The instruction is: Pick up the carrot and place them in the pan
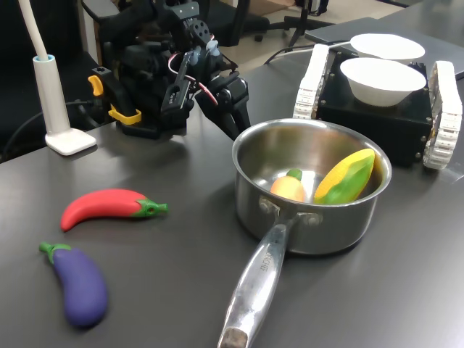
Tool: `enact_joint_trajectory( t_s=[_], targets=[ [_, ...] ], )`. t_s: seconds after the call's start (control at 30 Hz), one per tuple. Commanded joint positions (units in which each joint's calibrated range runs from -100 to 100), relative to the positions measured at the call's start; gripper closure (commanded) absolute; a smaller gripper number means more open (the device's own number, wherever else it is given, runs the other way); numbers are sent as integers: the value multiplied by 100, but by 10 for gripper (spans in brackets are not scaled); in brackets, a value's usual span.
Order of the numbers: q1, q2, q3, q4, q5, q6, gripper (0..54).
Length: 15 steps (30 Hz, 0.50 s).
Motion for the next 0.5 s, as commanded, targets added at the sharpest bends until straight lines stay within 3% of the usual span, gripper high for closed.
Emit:
enact_joint_trajectory(
  t_s=[0.0, 0.47],
  targets=[
    [99, -75, -128, -303, -24, -72, 534],
    [-119, -75, -128, -303, 93, -72, 534]
  ],
)
